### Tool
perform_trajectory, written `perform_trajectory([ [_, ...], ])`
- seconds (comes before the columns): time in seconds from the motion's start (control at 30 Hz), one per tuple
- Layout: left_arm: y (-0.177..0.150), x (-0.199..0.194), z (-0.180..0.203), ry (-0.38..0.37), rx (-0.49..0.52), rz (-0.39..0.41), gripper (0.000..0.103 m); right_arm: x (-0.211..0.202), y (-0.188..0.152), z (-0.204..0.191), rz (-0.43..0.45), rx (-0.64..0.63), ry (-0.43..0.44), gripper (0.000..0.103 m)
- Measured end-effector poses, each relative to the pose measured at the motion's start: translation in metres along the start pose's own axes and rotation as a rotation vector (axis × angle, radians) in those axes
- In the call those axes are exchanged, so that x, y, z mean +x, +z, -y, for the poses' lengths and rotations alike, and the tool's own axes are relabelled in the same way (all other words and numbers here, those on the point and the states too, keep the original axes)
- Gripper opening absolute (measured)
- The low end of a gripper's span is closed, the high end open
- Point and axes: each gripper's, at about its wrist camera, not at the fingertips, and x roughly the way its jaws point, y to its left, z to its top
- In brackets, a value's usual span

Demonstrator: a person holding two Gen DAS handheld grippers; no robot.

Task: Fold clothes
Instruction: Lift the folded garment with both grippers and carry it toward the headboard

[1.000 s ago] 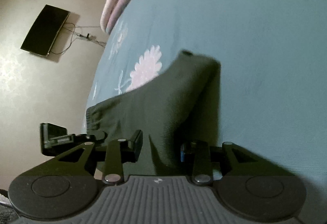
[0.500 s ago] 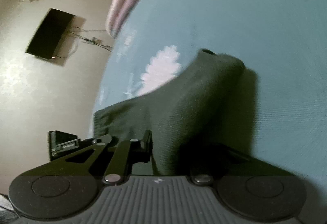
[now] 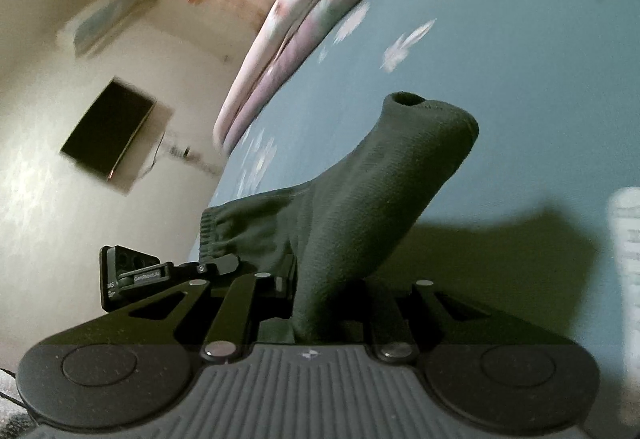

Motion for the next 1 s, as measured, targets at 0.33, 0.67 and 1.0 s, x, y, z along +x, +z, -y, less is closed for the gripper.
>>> perform_trajectory([
  [0.33,0.054,0.165,0.116,-0.038,0.277,-0.240,0.026,-0.112,-0.019,0.045,0.297,0.086,-0.140,0.020],
  [0.67,0.088,0.293,0.246,-0.061,0.534,-0.340,0.026,-0.161,-0.008,0.081,0.552,0.130,-0.237,0.023],
  [1.0,0.084,0.390,0.328,0.001,0.715,-0.399,0.025,-0.165,0.008,0.112,0.685,0.202,-0.377,0.023],
])
